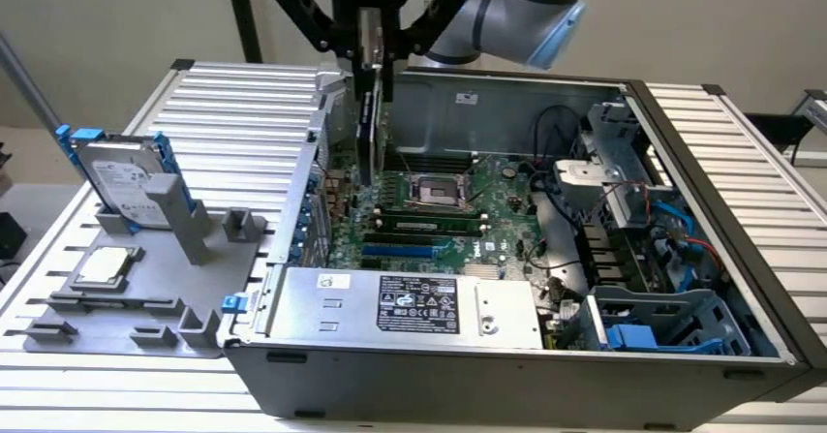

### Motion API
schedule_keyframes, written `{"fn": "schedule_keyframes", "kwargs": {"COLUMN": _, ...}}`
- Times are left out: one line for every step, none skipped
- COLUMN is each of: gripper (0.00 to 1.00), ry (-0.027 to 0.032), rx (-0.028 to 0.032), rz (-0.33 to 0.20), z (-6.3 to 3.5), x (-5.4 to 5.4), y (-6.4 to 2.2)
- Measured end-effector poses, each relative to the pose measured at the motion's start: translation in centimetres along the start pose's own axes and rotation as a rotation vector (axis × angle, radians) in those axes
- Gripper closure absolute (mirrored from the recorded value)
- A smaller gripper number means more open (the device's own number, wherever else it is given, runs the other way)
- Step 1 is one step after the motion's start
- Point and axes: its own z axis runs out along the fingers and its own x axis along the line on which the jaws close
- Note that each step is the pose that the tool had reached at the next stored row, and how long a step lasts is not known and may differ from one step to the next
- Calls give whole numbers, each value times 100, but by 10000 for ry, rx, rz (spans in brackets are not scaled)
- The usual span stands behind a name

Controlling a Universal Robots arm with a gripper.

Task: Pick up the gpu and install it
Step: 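Pick up the gpu and move the gpu toward the slot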

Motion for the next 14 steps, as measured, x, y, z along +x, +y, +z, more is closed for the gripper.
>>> {"fn": "schedule_keyframes", "kwargs": {"gripper": 73, "ry": 0, "rx": 2, "rz": 1, "z": 20, "x": -42, "y": 18}}
{"fn": "schedule_keyframes", "kwargs": {"gripper": 73, "ry": 1, "rx": 3, "rz": 1, "z": 40, "x": -83, "y": 36}}
{"fn": "schedule_keyframes", "kwargs": {"gripper": 73, "ry": 0, "rx": 4, "rz": -1, "z": 60, "x": -125, "y": 55}}
{"fn": "schedule_keyframes", "kwargs": {"gripper": 73, "ry": 0, "rx": 5, "rz": -1, "z": 79, "x": -166, "y": 73}}
{"fn": "schedule_keyframes", "kwargs": {"gripper": 73, "ry": 0, "rx": 7, "rz": 0, "z": 100, "x": -207, "y": 91}}
{"fn": "schedule_keyframes", "kwargs": {"gripper": 73, "ry": 0, "rx": 11, "rz": 0, "z": 121, "x": -251, "y": 109}}
{"fn": "schedule_keyframes", "kwargs": {"gripper": 73, "ry": 0, "rx": 14, "rz": 0, "z": 141, "x": -292, "y": 126}}
{"fn": "schedule_keyframes", "kwargs": {"gripper": 73, "ry": 0, "rx": 17, "rz": -1, "z": 161, "x": -332, "y": 143}}
{"fn": "schedule_keyframes", "kwargs": {"gripper": 73, "ry": 0, "rx": 20, "rz": -1, "z": 180, "x": -372, "y": 159}}
{"fn": "schedule_keyframes", "kwargs": {"gripper": 73, "ry": 0, "rx": 23, "rz": -1, "z": 200, "x": -412, "y": 177}}
{"fn": "schedule_keyframes", "kwargs": {"gripper": 73, "ry": 0, "rx": 27, "rz": 0, "z": 221, "x": -456, "y": 195}}
{"fn": "schedule_keyframes", "kwargs": {"gripper": 73, "ry": 0, "rx": 31, "rz": 0, "z": 240, "x": -498, "y": 213}}
{"fn": "schedule_keyframes", "kwargs": {"gripper": 73, "ry": -1, "rx": 36, "rz": -1, "z": 260, "x": -542, "y": 229}}
{"fn": "schedule_keyframes", "kwargs": {"gripper": 73, "ry": -1, "rx": 45, "rz": -2, "z": 277, "x": -582, "y": 243}}
